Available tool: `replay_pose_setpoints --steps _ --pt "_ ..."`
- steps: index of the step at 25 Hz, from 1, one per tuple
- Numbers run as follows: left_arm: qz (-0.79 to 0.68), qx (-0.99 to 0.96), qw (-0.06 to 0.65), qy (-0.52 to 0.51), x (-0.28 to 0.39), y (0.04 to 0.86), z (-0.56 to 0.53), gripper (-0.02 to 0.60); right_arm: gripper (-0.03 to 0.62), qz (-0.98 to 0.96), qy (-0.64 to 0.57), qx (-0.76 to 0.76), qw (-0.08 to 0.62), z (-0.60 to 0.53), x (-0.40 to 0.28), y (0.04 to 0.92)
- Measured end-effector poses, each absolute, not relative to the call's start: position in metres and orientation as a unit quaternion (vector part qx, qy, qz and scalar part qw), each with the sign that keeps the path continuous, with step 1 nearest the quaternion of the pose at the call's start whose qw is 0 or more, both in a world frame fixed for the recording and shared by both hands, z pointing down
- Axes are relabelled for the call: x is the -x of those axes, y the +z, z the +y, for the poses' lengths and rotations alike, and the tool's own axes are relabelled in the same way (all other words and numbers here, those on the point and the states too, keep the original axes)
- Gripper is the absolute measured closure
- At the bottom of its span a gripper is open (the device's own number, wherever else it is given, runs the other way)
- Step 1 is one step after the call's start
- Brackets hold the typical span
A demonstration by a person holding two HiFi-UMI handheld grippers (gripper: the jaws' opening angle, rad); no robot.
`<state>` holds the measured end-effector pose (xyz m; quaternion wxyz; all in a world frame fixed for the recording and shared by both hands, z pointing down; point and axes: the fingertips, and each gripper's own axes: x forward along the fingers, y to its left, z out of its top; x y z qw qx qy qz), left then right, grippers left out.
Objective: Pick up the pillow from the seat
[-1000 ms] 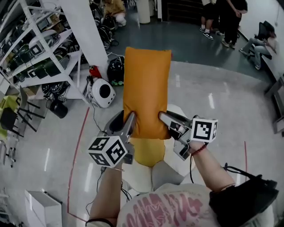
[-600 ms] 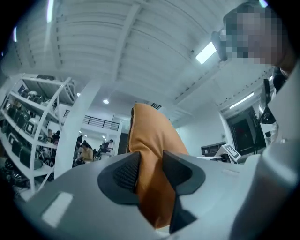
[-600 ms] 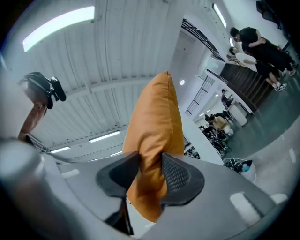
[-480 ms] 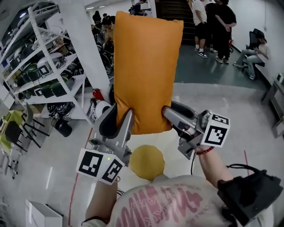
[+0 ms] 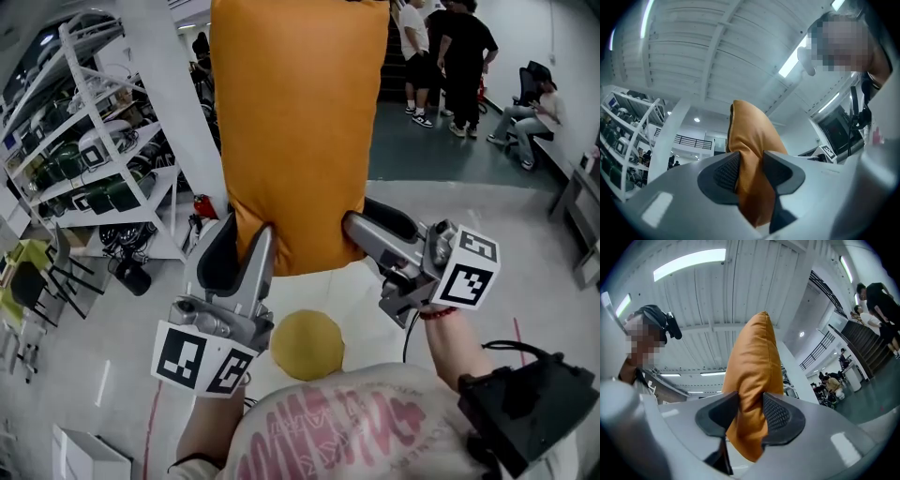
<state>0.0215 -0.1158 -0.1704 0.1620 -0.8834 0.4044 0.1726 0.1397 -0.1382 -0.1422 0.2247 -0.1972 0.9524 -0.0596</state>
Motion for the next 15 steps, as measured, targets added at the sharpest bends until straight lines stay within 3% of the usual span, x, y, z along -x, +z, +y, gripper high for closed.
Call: replay_pose_setpoints --steps 15 --pt "0.418 0.875 0.188 0.155 -0.0243 -0.1722 -0.1099 0.414 0.437 0.951 -0.078 0.189 0.231 -0.1431 -0.1392 -0.1379"
